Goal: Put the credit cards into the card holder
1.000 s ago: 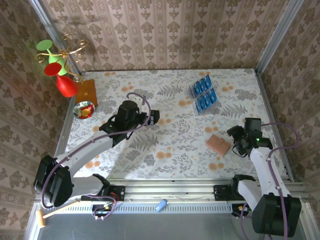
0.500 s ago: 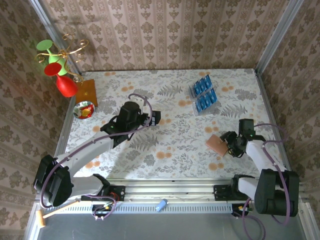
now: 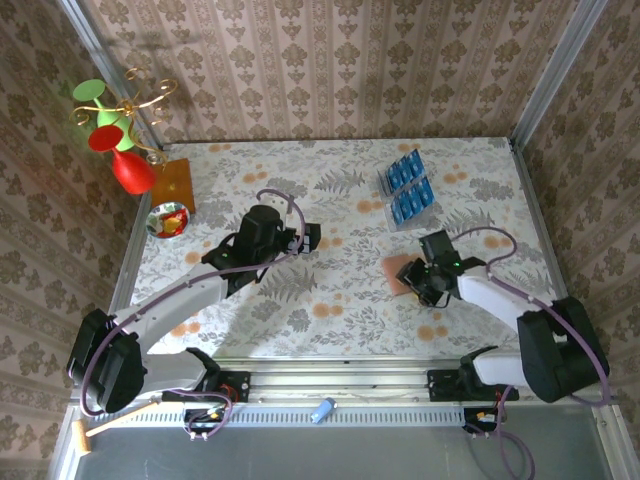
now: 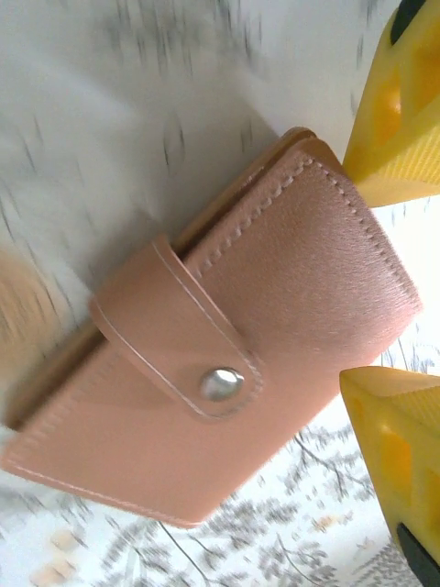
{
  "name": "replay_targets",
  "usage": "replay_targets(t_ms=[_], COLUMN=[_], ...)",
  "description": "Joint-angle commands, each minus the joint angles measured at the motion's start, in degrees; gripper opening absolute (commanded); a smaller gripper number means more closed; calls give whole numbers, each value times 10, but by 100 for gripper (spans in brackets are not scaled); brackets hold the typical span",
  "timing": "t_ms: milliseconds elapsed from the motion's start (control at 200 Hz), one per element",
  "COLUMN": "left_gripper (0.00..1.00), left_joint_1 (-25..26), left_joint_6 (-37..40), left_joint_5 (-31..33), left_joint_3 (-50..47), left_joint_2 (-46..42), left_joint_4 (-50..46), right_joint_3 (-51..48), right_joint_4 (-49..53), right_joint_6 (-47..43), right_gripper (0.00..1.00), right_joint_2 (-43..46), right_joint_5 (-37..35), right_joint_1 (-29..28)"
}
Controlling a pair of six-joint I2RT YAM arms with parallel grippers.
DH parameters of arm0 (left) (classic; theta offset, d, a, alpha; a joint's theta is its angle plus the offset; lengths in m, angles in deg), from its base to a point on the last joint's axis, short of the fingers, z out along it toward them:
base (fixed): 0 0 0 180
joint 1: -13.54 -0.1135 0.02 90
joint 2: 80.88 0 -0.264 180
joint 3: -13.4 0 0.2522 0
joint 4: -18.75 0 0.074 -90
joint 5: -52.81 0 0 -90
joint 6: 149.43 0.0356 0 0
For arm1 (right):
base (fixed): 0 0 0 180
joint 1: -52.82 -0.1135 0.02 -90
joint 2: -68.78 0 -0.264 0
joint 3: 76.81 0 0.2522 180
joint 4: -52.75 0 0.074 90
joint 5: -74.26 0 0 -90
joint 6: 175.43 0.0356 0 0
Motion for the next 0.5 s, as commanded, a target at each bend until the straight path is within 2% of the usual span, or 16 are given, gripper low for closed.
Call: replay_targets(t_ms=[0,285,390,495], left_gripper=[100,100,100,100], left_joint_1=[4,4,5,3], left_joint_6=[-4,-2,0,5], left_joint_5=[10,20,23,25], left_joint_3=[3,5,6,8], left_joint_2=[-4,10,14,17], left_joint_4=[0,0,-3,-8], right_joint_3=[56,218,236,228], right_joint_4=[-31,-9,9,40], right_joint_6=[37,8,-16,-46], right_gripper=[51,56,57,59], right_joint_2=[-55,-191,-188,-152], right_joint_5=[-30,-2,2,-31], right_joint_1=[-54,-178,-187,-174])
